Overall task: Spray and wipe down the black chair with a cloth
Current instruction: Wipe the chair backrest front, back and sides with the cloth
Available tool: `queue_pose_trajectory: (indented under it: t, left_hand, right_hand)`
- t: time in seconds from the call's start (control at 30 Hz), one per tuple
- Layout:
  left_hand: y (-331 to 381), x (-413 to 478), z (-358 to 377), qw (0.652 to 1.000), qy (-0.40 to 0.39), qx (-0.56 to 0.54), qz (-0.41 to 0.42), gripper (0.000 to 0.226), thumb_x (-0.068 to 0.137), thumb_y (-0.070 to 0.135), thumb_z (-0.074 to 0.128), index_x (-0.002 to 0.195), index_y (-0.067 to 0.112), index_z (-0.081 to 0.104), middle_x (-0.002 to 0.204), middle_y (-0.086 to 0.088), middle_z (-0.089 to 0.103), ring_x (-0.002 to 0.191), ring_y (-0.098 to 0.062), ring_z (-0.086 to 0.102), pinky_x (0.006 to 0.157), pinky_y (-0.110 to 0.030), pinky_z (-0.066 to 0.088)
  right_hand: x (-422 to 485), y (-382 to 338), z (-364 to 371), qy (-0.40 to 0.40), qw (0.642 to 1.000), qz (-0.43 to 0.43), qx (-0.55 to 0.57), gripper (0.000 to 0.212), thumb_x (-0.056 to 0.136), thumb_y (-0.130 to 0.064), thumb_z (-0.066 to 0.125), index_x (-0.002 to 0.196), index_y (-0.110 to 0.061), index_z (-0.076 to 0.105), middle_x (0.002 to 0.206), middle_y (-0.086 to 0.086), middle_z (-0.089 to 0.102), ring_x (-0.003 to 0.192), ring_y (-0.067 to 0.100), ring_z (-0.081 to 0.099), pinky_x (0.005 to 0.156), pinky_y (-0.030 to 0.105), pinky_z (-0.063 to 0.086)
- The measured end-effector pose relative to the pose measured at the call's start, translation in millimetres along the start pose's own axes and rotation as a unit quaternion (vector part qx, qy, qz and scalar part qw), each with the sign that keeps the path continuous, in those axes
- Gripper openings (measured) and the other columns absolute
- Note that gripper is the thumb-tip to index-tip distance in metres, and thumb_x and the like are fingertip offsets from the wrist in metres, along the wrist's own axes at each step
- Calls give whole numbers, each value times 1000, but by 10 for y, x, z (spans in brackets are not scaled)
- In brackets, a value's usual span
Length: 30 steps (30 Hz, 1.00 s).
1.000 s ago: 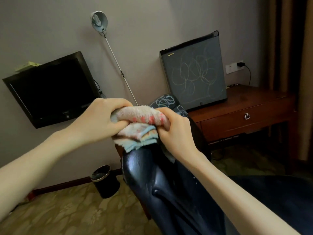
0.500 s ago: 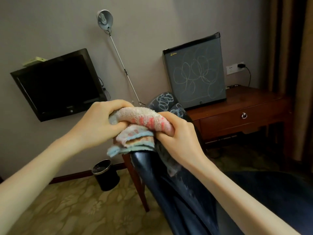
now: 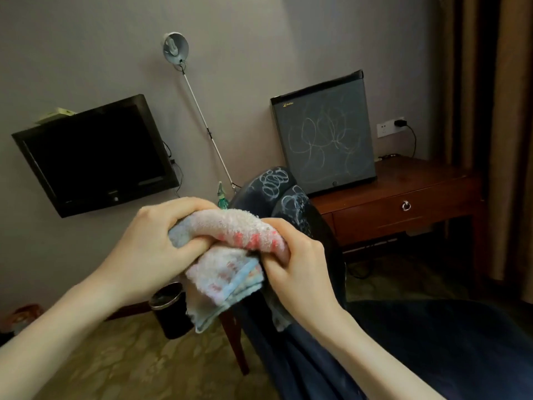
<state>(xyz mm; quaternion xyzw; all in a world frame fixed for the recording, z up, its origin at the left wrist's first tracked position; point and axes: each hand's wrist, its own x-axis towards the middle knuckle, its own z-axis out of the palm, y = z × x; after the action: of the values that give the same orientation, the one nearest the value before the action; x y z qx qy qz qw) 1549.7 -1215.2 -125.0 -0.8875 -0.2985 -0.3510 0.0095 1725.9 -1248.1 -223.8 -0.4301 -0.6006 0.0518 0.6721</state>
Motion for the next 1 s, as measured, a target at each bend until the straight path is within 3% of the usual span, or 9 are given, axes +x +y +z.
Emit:
queue_pose_trajectory:
  t: [0.17,0.27,0.37,0.6,0.8,1.0]
  left_hand:
    - [-502,900,302,999,-33,17,-21,22,70,28,63,88,41,66,83,25,68,85,9,61,72,-10,41]
    - [-878,1435,612,998,-39,11,-45,25,67,32,59,91,34,68,83,19,68,83,-1,62,75,-20,42]
    - [-1209,1932,963,997,-38,12,-69,17,79,24,67,96,24,70,88,6,68,90,-15,62,76,-23,39]
    - [-1539,2630,1528,991,-44,-28,-126,21,83,16,68,103,23,70,97,-2,68,100,-22,60,85,-32,49]
    - [-1398,2462,1391,993,-50,-22,-103,24,82,11,66,103,22,69,97,0,67,102,-22,60,88,-30,46]
    - [-903,1688,742,995,-73,-10,-70,28,79,6,67,98,25,71,94,9,70,97,-12,63,88,-28,46]
  right_hand:
    - [768,638,188,24,997,51,-45,37,75,-6,59,104,-27,66,91,-6,72,88,17,66,79,38,51]
    - [1258,1101,281,44,994,64,-82,34,76,-9,60,105,-25,67,93,0,73,92,24,66,80,38,51]
    - [1706,1550,343,55,987,89,-119,34,78,-10,59,108,-23,66,96,5,72,95,31,64,81,41,50]
    - [2212,2209,334,76,979,138,-130,36,81,-11,60,115,-24,63,104,8,70,101,32,61,89,42,49]
    - [1951,1944,255,44,980,147,-127,36,82,-13,58,116,-23,63,106,6,70,103,30,62,89,41,49]
    - [1201,1093,130,-5,990,116,-82,36,79,-12,60,112,-27,66,101,-4,71,99,17,64,88,36,49]
